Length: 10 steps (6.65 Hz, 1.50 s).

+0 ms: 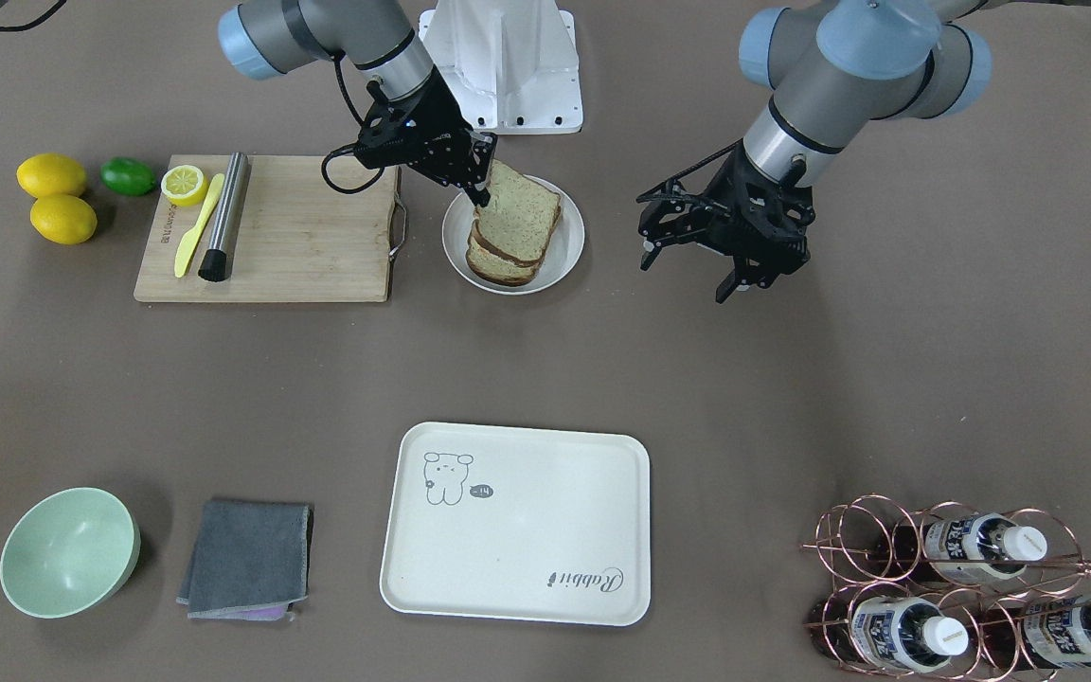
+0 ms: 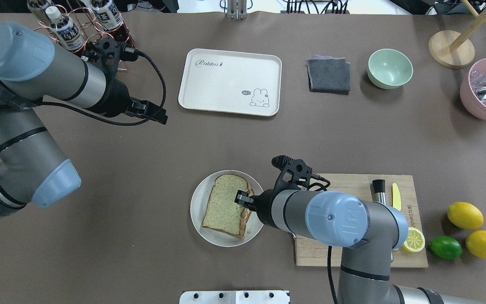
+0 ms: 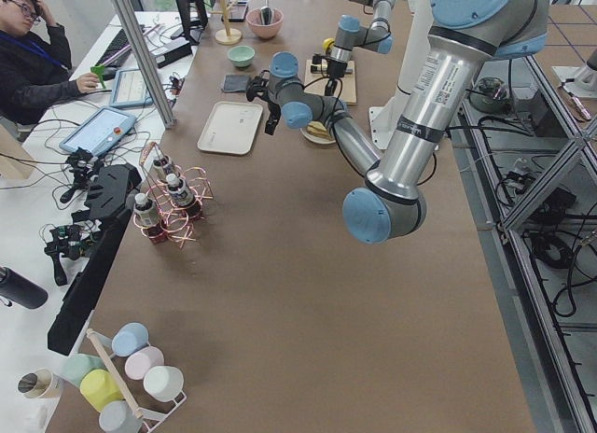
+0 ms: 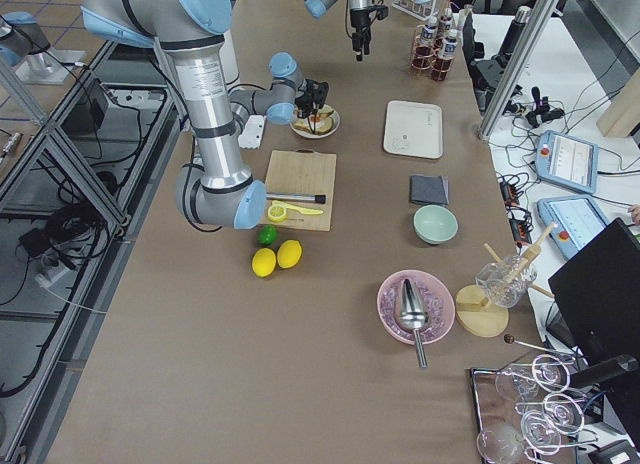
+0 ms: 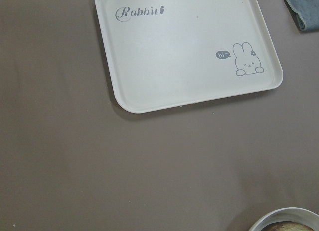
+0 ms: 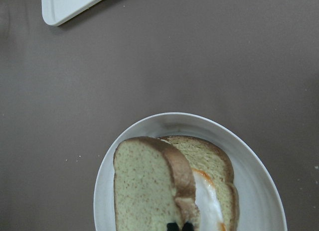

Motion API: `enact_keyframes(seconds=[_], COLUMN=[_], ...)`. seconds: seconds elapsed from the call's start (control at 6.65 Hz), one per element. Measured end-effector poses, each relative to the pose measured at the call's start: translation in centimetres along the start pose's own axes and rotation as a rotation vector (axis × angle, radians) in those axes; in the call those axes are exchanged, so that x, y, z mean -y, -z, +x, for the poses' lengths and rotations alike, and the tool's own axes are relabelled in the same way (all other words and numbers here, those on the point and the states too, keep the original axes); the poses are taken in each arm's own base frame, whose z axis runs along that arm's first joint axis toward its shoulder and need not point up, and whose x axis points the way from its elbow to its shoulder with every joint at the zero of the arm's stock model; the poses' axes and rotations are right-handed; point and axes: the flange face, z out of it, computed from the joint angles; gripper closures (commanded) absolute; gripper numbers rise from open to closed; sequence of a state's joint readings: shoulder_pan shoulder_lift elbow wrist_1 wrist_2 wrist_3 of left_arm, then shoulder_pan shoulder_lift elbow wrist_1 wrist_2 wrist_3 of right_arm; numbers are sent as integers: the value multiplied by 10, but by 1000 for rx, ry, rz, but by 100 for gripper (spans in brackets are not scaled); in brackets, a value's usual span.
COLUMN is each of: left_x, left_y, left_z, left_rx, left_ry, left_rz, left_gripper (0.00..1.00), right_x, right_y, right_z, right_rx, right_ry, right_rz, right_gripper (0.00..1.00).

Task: Make sandwich and place on tray
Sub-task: 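Carry the bread slice with the right gripper over the egg toast, then lay the bread on the egg toast, open the right gripper, withdraw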

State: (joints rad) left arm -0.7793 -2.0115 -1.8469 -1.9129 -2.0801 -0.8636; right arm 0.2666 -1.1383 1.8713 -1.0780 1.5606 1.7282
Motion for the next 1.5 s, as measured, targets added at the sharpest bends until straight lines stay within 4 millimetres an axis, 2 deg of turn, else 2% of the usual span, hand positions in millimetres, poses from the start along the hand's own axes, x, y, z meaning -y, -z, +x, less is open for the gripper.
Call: enact_keyframes(seconds=[0.6,0.75,0.9,1.2,1.35,1.5], left_x=[2,3,3,4,3,2], left_y=[0,0,1,1,1,0], left_z=[2,3,4,5,6,12], left_rx=[-2,-2,-3,-5,-8,-15], left_ry=[-2,-2,-3,-4,-3,12], left_rz=[2,3,5,5,5,1], left_gripper=[1,1,1,1,0,0], right_x=[4,4,4,9,25,62], right_y=[-18,-24,-27,-26,-16,-2], right_z=[1,5,9,12,10,17], right_rx=[-24,-37,-48,-53,-46,-60], right_ry=[1,5,25,102,107,86], right_rz=[18,19,19,26,24,3], right_gripper=[100,27,0,0,0,0])
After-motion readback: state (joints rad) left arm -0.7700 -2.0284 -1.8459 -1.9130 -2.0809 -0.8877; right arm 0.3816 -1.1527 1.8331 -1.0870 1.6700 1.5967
